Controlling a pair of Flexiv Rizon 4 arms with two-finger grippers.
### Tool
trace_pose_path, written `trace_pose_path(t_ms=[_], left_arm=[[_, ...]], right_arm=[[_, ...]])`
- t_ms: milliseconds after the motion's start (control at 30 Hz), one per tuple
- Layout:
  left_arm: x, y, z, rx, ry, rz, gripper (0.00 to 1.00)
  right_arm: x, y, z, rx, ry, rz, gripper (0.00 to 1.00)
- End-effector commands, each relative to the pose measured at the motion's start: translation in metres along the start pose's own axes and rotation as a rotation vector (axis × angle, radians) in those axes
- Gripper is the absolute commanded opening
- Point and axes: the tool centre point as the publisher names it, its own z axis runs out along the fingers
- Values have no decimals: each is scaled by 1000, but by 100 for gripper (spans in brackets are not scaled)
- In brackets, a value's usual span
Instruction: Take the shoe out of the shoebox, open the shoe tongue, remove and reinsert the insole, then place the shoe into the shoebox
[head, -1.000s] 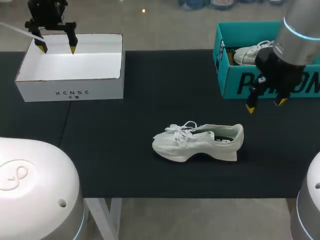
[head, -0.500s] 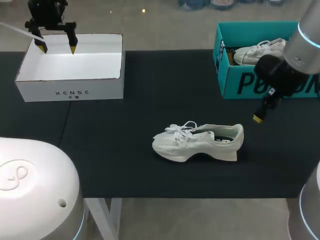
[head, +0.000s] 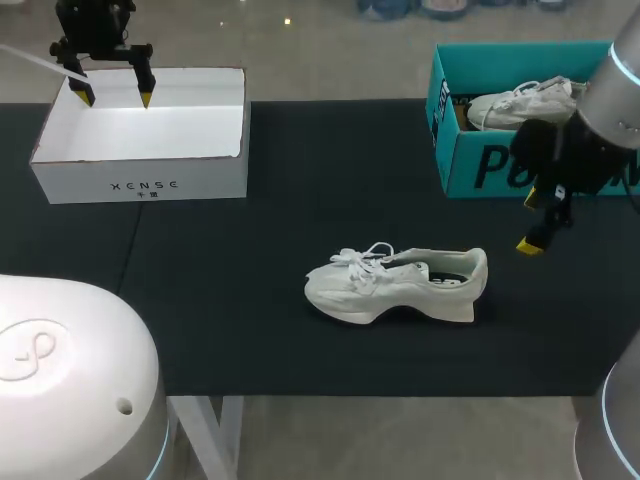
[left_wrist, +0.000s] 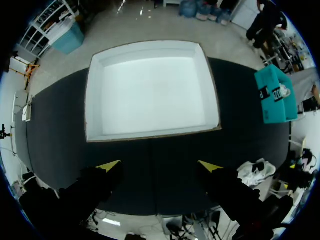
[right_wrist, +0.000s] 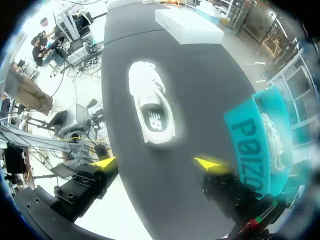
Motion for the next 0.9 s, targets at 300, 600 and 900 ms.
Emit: trace_pose_path(t_ms=[300, 600, 900], left_arm=[[0, 0, 0, 0, -2, 0, 100], [0, 0, 0, 0, -2, 0, 100], [0, 0, 0, 0, -2, 0, 100]], right_arm=[[-3, -31, 14, -195, 144, -306, 100], [-3, -31, 14, -195, 144, -306, 100], [-3, -31, 14, -195, 144, -306, 100]])
